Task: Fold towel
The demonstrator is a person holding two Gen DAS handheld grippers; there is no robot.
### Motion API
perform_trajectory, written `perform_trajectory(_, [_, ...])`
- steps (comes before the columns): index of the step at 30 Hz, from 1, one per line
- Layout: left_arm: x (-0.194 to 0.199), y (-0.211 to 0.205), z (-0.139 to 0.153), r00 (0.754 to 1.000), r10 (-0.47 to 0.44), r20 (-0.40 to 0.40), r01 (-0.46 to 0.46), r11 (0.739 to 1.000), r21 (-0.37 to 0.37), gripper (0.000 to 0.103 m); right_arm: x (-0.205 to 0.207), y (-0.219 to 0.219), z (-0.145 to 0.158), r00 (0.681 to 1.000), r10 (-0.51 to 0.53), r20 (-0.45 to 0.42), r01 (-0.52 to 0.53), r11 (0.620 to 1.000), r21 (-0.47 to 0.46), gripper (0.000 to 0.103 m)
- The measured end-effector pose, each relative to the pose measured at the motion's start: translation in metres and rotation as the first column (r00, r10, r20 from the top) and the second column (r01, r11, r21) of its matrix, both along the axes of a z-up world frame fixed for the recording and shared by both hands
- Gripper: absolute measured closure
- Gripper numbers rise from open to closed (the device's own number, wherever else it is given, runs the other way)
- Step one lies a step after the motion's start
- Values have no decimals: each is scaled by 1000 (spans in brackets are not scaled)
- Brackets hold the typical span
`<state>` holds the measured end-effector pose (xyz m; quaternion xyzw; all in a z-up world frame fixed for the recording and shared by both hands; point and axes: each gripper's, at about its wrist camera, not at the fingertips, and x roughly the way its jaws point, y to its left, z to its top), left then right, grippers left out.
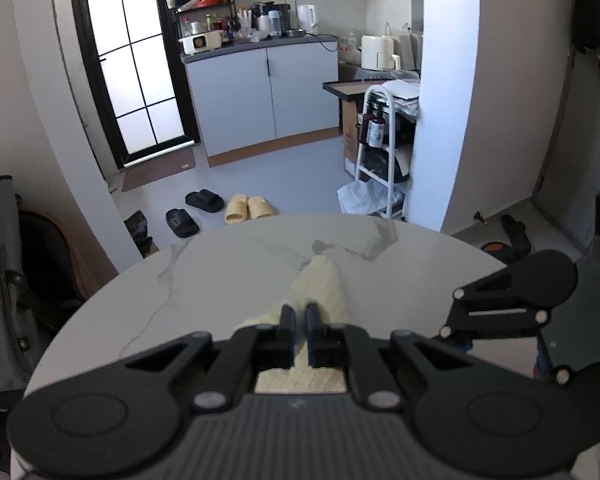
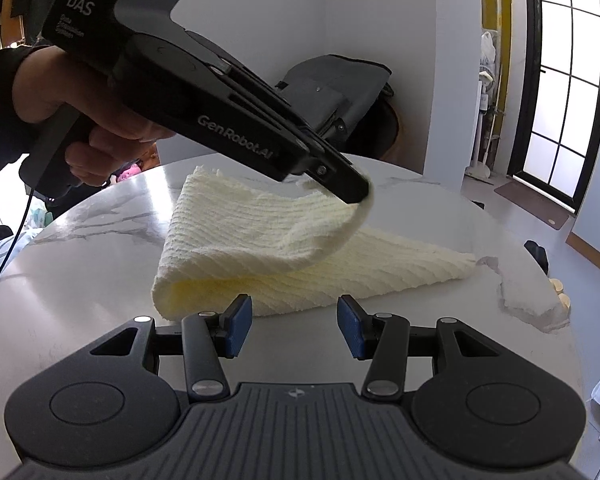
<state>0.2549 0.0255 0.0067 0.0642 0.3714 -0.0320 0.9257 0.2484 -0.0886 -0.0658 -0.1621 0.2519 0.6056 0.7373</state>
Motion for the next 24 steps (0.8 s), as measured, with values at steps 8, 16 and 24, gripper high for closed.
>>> perform_trajectory(8, [2,-4,-8,1000,-22,-13,22,1000,-13,89,1,4,0,1000,-6,-4,6,1000,-7,51])
perform_trajectory(16, [-14,-6,-6,1000,-16,-16,17,1000,9,67,-1,7,-1,1000,-8,9,9,1000,-20,51])
perform_trajectory(24, [-42,2,-4,998,64,-3,-64,998,5,63,-3,9,-1,1000,-7,24,7,1000,-23,51])
